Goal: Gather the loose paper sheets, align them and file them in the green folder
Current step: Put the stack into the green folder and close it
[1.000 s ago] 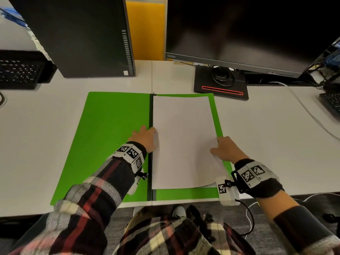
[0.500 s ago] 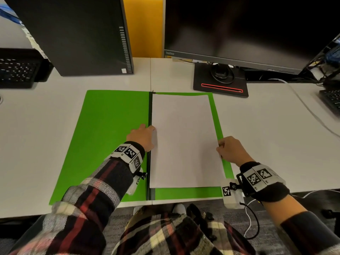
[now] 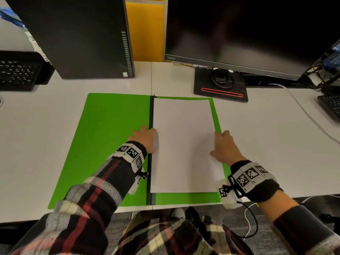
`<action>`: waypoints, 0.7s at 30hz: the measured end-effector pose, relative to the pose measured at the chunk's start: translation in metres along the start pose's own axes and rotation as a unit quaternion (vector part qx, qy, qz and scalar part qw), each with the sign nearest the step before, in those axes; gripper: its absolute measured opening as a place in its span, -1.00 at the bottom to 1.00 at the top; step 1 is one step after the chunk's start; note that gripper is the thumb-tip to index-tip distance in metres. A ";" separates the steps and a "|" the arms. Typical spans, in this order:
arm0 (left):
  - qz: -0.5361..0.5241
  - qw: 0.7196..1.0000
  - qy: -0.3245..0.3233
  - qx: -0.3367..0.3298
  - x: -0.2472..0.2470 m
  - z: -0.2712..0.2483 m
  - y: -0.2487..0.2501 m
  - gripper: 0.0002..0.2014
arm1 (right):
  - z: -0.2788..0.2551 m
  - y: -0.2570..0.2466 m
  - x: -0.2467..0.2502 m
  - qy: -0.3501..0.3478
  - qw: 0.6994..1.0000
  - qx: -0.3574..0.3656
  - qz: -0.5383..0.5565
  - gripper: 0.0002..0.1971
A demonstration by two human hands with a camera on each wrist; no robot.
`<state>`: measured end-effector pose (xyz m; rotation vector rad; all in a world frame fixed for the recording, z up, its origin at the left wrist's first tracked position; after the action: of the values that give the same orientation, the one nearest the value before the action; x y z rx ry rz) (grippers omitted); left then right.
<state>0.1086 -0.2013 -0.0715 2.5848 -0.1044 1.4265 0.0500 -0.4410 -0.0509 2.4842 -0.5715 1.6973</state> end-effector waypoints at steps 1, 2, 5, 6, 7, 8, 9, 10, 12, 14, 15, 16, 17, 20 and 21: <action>-0.014 1.000 0.004 -0.006 0.001 0.000 0.000 -0.28 | 0.001 -0.014 0.002 0.009 0.999 0.031 -0.010 -0.46; -0.037 0.999 0.013 -0.012 0.004 0.000 -0.002 -0.26 | 0.000 -0.030 0.003 0.007 0.998 0.066 -0.015 -0.44; -0.140 0.987 0.077 0.008 0.020 -0.006 -0.025 -0.24 | 0.001 -0.079 -0.006 -0.037 0.987 0.154 -0.015 -0.39; -0.169 0.980 0.097 0.027 0.024 -0.008 -0.040 -0.25 | 0.001 -0.096 -0.010 -0.051 0.983 0.176 -0.017 -0.38; -0.185 0.975 0.110 0.052 0.027 -0.009 -0.059 -0.27 | 0.002 -0.112 -0.014 -0.061 0.979 0.196 -0.021 -0.37; -0.188 0.972 0.118 0.080 0.028 -0.011 -0.080 -0.28 | 0.002 -0.127 -0.018 -0.069 0.975 0.210 -0.028 -0.36; -0.178 0.970 0.122 0.113 0.027 -0.014 -0.103 -0.29 | 0.003 -0.140 -0.023 -0.076 0.972 0.219 -0.035 -0.34; -0.160 0.968 0.124 0.150 0.026 -0.017 -0.128 -0.28 | 0.004 -0.151 -0.027 -0.084 0.971 0.221 -0.041 -0.31; -0.135 0.958 0.114 0.226 0.020 -0.027 -0.175 -0.24 | 0.006 -0.163 -0.037 -0.101 0.972 0.209 -0.048 -0.24; -0.143 0.948 0.107 0.264 0.018 -0.036 -0.202 -0.16 | 0.008 -0.169 -0.042 -0.109 0.974 0.193 -0.058 -0.19; -0.146 0.946 0.105 0.269 0.018 -0.037 -0.209 -0.14 | 0.009 -0.171 -0.043 -0.113 0.974 0.186 -0.061 -0.17; -0.147 0.946 0.102 0.269 0.019 -0.037 -0.214 -0.12 | 0.011 -0.173 -0.043 -0.116 0.975 0.181 -0.062 -0.15; -0.147 0.945 0.093 0.275 0.020 -0.036 -0.219 -0.10 | 0.013 -0.174 -0.043 -0.120 0.975 0.176 -0.060 -0.14; -0.190 0.939 0.055 0.281 0.015 -0.023 -0.237 -0.08 | 0.015 -0.174 -0.043 -0.130 0.976 0.166 -0.057 -0.08; -0.212 0.938 0.035 0.273 0.012 -0.018 -0.244 -0.13 | 0.015 -0.174 -0.044 -0.133 0.976 0.163 -0.058 -0.05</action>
<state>0.1366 0.0415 -0.0833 2.6977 0.9274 1.5244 0.1095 -0.2726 -0.0721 2.9330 -0.1663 1.5323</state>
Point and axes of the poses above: each hand's wrist, its own z-axis towards the middle knuckle, its own x-axis out of the back of the hand, y = z × x, the point moved 10 cm from there along z, towards the middle knuckle, and after that the axes turned 3 degrees about y, right-handed, at the moved point
